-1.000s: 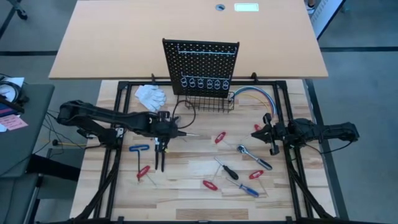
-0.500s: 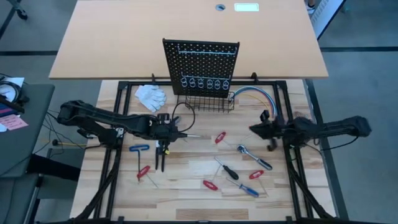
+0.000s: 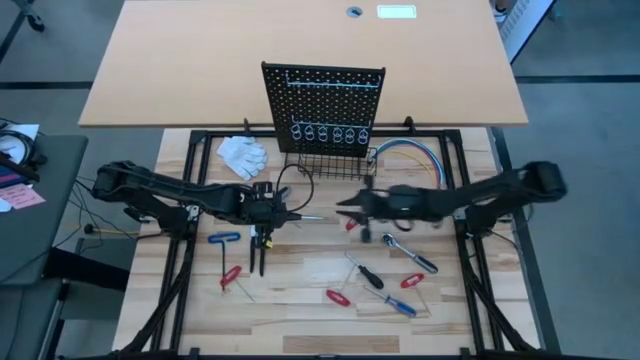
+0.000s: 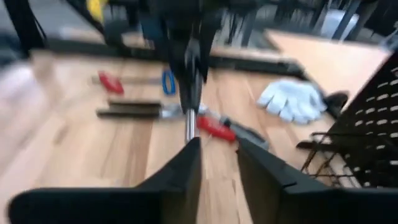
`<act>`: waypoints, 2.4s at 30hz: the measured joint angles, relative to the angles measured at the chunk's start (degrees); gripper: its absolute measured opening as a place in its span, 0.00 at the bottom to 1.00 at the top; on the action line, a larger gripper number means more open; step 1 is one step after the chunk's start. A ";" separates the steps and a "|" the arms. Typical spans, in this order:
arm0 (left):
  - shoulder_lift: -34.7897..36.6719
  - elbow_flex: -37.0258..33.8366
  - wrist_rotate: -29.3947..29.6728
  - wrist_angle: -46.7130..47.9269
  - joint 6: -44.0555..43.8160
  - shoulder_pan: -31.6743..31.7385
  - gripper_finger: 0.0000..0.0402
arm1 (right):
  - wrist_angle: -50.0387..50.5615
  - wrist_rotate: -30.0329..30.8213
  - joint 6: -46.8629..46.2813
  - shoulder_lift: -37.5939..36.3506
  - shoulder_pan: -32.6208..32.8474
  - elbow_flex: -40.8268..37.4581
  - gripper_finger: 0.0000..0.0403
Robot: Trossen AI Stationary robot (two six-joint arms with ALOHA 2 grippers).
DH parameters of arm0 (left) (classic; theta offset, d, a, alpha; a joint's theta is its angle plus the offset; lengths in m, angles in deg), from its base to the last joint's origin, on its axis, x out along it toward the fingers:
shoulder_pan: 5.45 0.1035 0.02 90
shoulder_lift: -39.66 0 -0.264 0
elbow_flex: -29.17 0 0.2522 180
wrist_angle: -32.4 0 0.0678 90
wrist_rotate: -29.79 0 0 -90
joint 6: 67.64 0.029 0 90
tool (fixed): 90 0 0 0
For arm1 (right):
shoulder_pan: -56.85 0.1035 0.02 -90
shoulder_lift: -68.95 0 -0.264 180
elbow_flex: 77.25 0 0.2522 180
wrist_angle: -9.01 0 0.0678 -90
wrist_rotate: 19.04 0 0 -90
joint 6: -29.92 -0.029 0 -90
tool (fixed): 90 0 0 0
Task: Hang tools onto peg board
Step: Hang the black screwdriver on the pegboard
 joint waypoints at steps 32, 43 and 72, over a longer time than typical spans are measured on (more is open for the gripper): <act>0.07 -0.10 0.06 1.45 0.89 0.04 0.34 | 21.47 -0.15 -2.39 21.07 -0.55 23.57 0.05; 10.11 -12.82 2.29 -9.88 -3.42 -0.10 0.40 | -3.84 0.20 -10.34 9.78 -3.37 0.84 0.05; -5.21 -23.26 -22.98 -111.61 20.50 4.87 0.54 | -51.42 -5.33 2.80 12.70 2.53 -4.41 0.05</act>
